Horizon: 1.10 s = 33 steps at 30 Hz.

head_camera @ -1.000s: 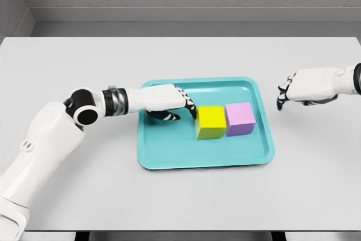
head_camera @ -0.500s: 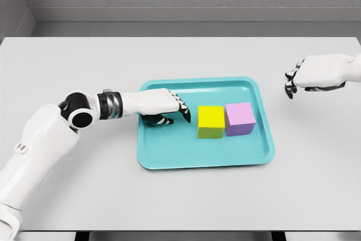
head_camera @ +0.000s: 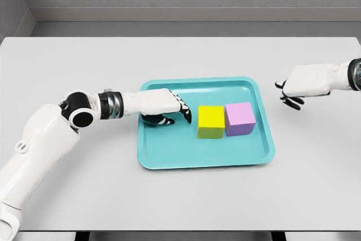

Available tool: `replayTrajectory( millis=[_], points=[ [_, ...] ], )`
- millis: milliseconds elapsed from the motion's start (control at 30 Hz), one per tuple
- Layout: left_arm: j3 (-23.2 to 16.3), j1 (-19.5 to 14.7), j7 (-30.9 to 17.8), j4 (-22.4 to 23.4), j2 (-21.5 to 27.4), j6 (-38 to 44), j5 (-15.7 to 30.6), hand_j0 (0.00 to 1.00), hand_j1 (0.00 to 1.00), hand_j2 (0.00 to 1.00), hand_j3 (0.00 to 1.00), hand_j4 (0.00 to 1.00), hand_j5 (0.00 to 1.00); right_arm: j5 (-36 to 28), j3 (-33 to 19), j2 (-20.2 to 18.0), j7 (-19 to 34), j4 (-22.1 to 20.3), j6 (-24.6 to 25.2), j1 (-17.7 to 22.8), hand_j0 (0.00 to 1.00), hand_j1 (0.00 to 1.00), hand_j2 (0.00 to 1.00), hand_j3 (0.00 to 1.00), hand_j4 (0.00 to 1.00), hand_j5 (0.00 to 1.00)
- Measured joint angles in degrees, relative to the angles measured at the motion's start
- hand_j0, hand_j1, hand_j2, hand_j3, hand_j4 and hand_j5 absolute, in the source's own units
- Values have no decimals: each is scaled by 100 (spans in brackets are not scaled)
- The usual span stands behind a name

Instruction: Push two cubes

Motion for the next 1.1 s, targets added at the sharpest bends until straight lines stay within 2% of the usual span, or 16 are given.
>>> replayTrajectory(
  millis=[133,200,233,267,400,833,1000,1100],
  points=[
    [-39,-9,0,-5,-27,0,11,60,60,60,60,60,60,8,126,78,0,-3,0,0,17,17,17,17,17,17],
    [-82,-9,0,-11,-39,0,43,60,60,60,60,60,60,10,160,93,0,-5,0,0,38,38,38,38,38,38],
    [-95,-9,0,-13,-42,0,53,60,60,60,60,60,60,10,169,97,0,-7,0,0,61,61,61,61,61,61],
    [-104,-9,0,-14,-44,0,60,60,60,60,60,60,60,14,174,100,0,-9,0,-9,75,75,75,75,75,75],
    [-127,-9,0,-9,-81,0,69,60,60,60,60,60,60,26,183,107,0,-29,0,-9,99,99,99,99,99,99],
    [-219,0,2,7,-229,11,100,60,60,60,60,60,60,28,176,53,1,-221,0,-9,100,100,100,100,100,100],
    [-192,44,0,0,-152,2,206,60,60,60,60,60,60,32,127,40,1,-146,0,-18,100,100,100,100,100,100],
    [-161,44,0,-78,-15,0,386,65,65,65,65,65,65,39,18,40,1,-25,0,-18,100,100,100,100,100,100]
  ],
)
